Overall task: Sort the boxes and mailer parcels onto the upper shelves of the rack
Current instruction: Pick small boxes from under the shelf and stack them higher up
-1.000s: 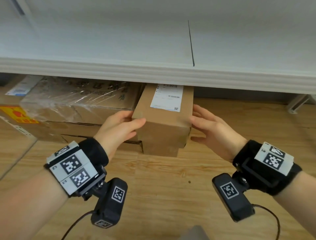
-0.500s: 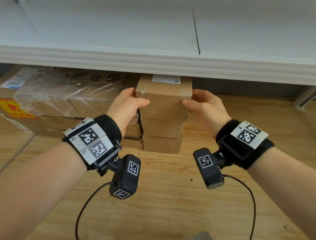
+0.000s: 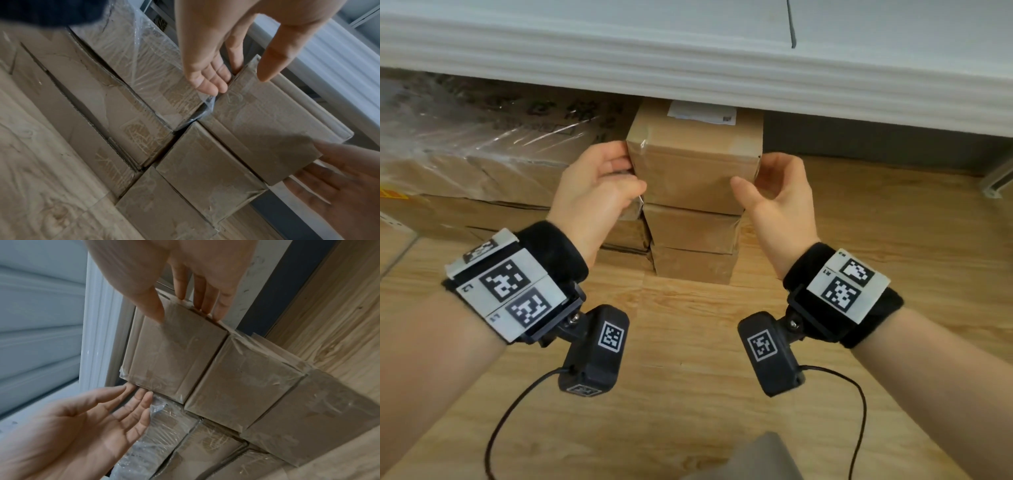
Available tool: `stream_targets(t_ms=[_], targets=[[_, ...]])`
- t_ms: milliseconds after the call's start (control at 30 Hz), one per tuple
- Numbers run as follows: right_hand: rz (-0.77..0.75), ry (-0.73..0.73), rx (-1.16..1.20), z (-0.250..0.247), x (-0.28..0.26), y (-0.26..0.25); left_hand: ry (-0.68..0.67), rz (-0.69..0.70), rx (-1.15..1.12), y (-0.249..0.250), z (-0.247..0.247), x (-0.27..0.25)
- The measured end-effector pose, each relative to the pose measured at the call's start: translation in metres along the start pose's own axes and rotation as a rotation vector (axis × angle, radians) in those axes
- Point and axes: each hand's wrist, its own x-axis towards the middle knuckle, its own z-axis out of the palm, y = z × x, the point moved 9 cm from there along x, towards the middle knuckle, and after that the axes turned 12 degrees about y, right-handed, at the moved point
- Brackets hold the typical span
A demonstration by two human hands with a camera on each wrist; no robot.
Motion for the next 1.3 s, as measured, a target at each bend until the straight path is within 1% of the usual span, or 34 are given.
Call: stream_targets(t_ms=[133,200,300,400,500,600,733,800,867,967,1067,1167,1300], targets=[[0.027,-0.051,-0.068,-0.002,0.0,-0.004,-0.001,-0.048,0.044,0.0,-0.002,0.002],[0.056,-0.101,-0.132,-0.004,-0.004,-0.008,-0.023,-0.082,0.097,0.003,-0.002,0.001],[0.109,-0.227,-0.294,-0.005,-0.011,-0.016,-0.084,-0.143,0.202,0.011,-0.003,-0.003],[0.121,-0.388,-0.535,-0.009,-0.021,-0.031,-0.157,-0.164,0.375,0.026,-0.005,-0.011],[0.091,-0.528,-0.717,-0.021,-0.036,-0.062,-0.249,-0.162,0.506,0.055,-0.009,-0.028],[0.018,-0.667,-0.795,-0.036,-0.051,-0.118,-0.412,-0.099,0.634,0.104,-0.014,-0.052],[-0.136,-0.798,-0.867,-0.064,-0.064,-0.228,-0.596,0.002,0.734,0.204,-0.03,-0.08],[-0.238,-0.843,-0.891,-0.077,-0.069,-0.295,-0.664,0.06,0.762,0.267,-0.04,-0.088],[-0.352,-0.859,-0.913,-0.089,-0.071,-0.368,-0.696,0.118,0.76,0.338,-0.052,-0.091],[-0.485,-0.836,-0.902,-0.105,-0.066,-0.485,-0.72,0.213,0.738,0.448,-0.072,-0.087],[-0.559,-0.808,-0.906,-0.119,-0.058,-0.595,-0.719,0.319,0.721,0.555,-0.094,-0.078],[-0.663,-0.724,-0.932,-0.136,-0.047,-0.694,-0.683,0.447,0.715,0.656,-0.118,-0.063],[-0.832,-0.569,-0.986,-0.158,-0.031,-0.808,-0.587,0.657,0.683,0.781,-0.146,-0.045]])
